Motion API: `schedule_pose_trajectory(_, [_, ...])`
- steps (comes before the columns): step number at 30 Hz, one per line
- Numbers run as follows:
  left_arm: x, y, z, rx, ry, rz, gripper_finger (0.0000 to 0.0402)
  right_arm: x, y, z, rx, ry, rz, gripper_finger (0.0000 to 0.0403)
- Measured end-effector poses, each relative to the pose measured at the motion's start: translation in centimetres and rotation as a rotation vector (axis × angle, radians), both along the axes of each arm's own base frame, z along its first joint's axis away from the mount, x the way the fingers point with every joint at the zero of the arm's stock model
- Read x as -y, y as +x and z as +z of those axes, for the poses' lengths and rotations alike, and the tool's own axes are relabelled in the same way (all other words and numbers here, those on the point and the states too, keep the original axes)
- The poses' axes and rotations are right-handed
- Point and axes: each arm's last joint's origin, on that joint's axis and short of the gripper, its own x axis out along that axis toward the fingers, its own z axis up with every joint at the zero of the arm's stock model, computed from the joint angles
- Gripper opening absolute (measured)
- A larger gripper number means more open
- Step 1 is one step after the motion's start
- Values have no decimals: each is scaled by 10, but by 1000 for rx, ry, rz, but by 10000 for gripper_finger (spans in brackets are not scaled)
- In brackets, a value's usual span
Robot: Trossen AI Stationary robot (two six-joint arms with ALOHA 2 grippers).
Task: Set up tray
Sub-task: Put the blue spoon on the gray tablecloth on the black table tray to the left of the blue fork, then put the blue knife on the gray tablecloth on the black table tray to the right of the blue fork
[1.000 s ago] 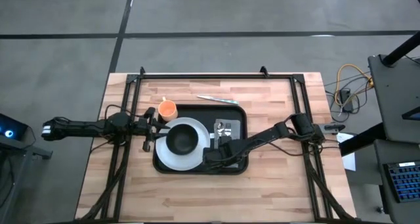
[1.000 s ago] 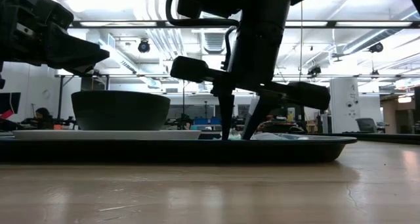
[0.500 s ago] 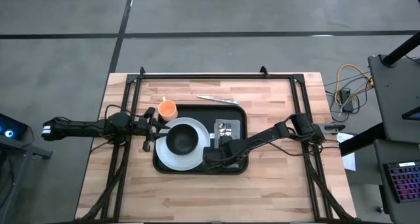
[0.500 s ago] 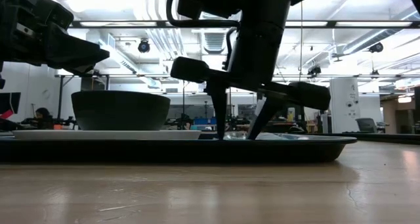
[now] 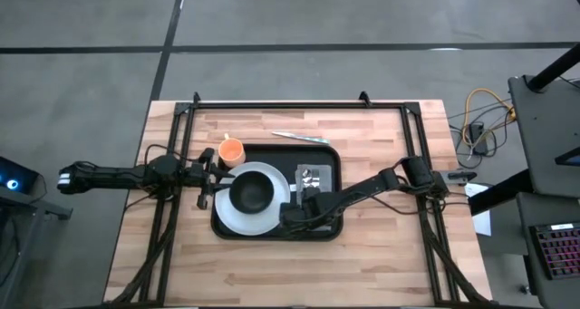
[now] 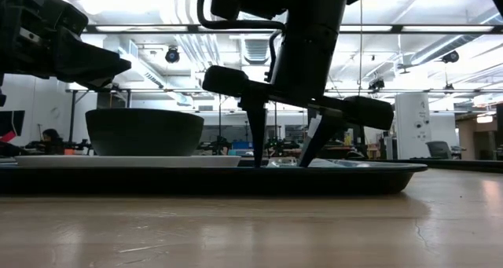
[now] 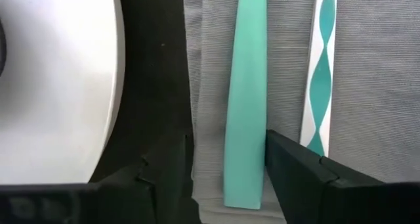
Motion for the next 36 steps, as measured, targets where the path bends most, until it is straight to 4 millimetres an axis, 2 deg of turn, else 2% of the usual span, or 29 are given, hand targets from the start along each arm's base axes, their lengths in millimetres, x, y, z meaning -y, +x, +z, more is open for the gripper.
schedule_pose_trajectory(7, [0,0,0,0,0,0,105,1,3,6,5,-3,20,178])
schedule_pose_trajectory(16, [0,0,0,0,0,0,105,7,0,24,-99,-35,45,162])
schedule_pose_trajectory(23, [0,0,0,0,0,0,105,22,5,42,-126,-130,128,157])
schedule_pose_trajectory(29, [0,0,0,0,0,0,105,55,11,47,-167,-158,198,156])
schedule_pose_trajectory(36, [0,0,0,0,0,0,105,112,12,54,-220,-190,307,163])
